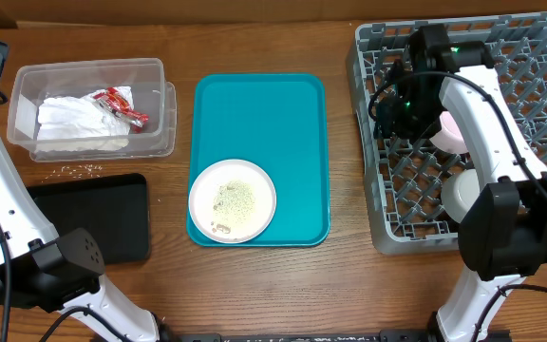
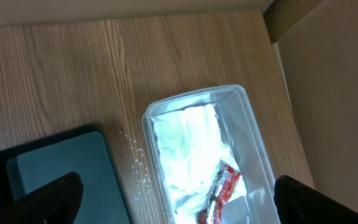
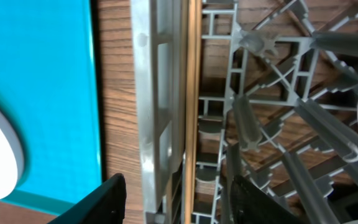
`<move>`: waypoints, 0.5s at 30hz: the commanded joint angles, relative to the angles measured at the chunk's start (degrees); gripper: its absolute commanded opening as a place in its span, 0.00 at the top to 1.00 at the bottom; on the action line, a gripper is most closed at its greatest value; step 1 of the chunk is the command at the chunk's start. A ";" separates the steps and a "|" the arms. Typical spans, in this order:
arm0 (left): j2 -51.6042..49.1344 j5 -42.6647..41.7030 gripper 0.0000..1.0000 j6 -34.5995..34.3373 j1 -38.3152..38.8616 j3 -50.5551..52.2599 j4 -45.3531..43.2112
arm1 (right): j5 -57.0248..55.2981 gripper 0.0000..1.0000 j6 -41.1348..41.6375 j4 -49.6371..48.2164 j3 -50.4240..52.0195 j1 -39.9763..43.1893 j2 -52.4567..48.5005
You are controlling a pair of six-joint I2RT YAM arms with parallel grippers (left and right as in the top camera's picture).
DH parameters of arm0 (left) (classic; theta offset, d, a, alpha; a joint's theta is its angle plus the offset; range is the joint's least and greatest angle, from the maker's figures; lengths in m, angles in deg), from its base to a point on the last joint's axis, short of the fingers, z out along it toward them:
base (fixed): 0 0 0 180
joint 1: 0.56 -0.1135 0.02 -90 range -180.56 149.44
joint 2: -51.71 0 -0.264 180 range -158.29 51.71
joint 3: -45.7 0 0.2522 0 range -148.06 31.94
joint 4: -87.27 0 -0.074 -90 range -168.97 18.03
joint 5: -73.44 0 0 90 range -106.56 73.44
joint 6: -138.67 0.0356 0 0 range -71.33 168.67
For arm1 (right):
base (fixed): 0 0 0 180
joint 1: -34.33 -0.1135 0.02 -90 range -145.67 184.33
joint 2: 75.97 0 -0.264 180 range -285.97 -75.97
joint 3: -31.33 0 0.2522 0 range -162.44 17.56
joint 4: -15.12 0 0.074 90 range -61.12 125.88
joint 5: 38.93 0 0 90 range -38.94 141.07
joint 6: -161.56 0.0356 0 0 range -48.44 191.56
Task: Sort waste into correct bins and load items into the dishwasher
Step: 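Carry the second chopstick into the rack and release it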
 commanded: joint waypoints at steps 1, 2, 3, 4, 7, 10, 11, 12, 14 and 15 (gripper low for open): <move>-0.50 0.74 0.00 0.50 0.37 -0.02 -0.07 | 3.30 0.42 0.00 -0.33 -3.48 -0.52 1.99; -0.50 0.72 0.00 0.50 0.37 -0.02 -0.07 | 4.66 0.40 0.00 -0.61 -3.87 -0.59 2.51; -0.50 0.72 0.00 0.50 0.37 -0.02 -0.07 | 6.69 0.38 0.00 -1.05 -4.20 -0.63 2.99; -0.50 0.72 0.00 0.50 0.37 -0.02 -0.07 | 9.88 0.34 0.00 -1.79 -4.48 -0.63 3.56; -0.50 0.72 0.00 0.50 0.37 -0.02 -0.07 | 21.88 0.18 -0.02 -5.05 -4.52 -0.63 4.24; -0.50 0.72 0.00 0.50 0.37 -0.02 -0.07 | 31.34 0.00 -0.04 -7.65 -4.39 -1.03 4.00; -0.50 0.72 0.00 0.50 0.37 -0.02 -0.07 | 32.52 0.00 -0.02 -8.41 -4.37 -1.40 4.00; -0.50 0.72 0.00 0.50 0.37 -0.02 -0.07 | 33.18 0.00 0.00 -9.38 -4.37 -1.88 3.91; -0.50 0.72 0.00 0.50 0.37 -0.02 -0.07 | 33.70 0.00 0.00 -10.36 -4.37 -2.93 3.91; -0.50 0.72 0.00 0.50 0.37 -0.02 -0.07 | 33.68 0.00 0.00 -10.47 -4.37 -3.54 3.91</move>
